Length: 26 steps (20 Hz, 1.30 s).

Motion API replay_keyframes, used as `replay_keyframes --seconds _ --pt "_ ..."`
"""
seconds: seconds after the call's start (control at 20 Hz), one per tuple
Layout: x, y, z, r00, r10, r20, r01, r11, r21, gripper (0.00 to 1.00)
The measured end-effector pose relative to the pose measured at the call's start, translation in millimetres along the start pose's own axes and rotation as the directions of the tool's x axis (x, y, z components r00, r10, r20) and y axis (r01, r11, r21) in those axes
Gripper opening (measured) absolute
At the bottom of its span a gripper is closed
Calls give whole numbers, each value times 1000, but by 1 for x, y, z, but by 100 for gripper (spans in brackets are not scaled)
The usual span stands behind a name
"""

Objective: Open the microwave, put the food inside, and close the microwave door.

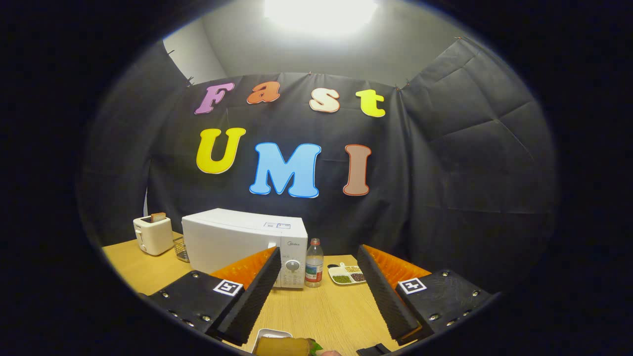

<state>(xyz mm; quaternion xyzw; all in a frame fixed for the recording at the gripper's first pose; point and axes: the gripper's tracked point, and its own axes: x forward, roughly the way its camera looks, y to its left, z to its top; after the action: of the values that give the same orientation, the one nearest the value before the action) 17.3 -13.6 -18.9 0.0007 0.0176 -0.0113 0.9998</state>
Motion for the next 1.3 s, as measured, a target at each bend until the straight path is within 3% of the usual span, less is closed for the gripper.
replay_keyframes --seconds 0.4,0.9,1.3 --pt "43 37 -9 995 98 -10 -98 995 20 99" --pt "126 102 -63 960 253 -121 -245 967 75 99" --pt "202 127 -130 923 269 -276 -251 963 99 99"
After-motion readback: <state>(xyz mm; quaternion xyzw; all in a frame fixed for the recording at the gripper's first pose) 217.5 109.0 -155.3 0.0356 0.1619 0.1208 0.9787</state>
